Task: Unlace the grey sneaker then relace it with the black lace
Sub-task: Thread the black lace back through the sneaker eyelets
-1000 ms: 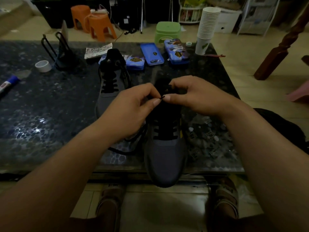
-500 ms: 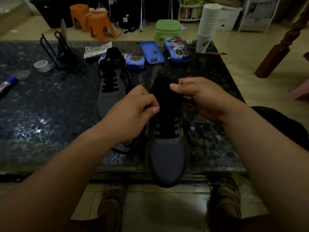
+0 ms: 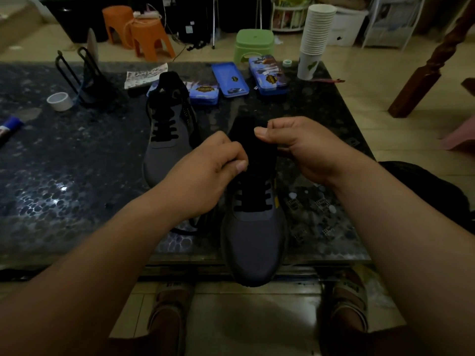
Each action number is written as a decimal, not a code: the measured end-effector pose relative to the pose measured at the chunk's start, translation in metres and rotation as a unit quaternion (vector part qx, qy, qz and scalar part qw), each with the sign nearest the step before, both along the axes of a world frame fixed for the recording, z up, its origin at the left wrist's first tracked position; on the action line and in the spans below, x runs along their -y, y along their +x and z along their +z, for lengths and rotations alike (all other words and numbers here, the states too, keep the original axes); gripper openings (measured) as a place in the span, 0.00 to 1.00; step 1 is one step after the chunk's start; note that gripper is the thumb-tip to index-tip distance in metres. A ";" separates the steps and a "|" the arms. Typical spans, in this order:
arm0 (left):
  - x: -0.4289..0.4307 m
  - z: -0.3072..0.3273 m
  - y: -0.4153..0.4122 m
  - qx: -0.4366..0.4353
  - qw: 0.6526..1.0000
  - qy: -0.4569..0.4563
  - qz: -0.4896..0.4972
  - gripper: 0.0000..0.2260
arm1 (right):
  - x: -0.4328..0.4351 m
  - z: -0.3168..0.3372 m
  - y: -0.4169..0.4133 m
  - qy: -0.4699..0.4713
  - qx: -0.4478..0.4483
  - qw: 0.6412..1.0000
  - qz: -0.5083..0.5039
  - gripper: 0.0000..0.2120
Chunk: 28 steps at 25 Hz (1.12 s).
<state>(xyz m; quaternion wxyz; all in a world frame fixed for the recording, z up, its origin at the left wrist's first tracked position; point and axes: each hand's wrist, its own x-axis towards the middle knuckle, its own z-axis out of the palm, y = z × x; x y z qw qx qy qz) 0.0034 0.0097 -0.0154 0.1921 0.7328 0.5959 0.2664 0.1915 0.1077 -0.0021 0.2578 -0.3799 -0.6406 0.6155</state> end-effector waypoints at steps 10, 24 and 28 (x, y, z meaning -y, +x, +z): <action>0.009 -0.008 0.015 0.086 0.988 0.030 0.126 0.04 | 0.006 -0.004 -0.009 0.010 0.011 0.997 -0.071 0.14; 0.010 -0.021 0.034 0.285 0.929 -0.031 0.232 0.04 | 0.035 0.007 0.016 0.091 0.065 0.975 -0.193 0.05; 0.009 -0.022 0.035 0.283 0.931 -0.027 0.230 0.04 | 0.058 -0.008 0.012 0.085 0.100 0.983 -0.127 0.05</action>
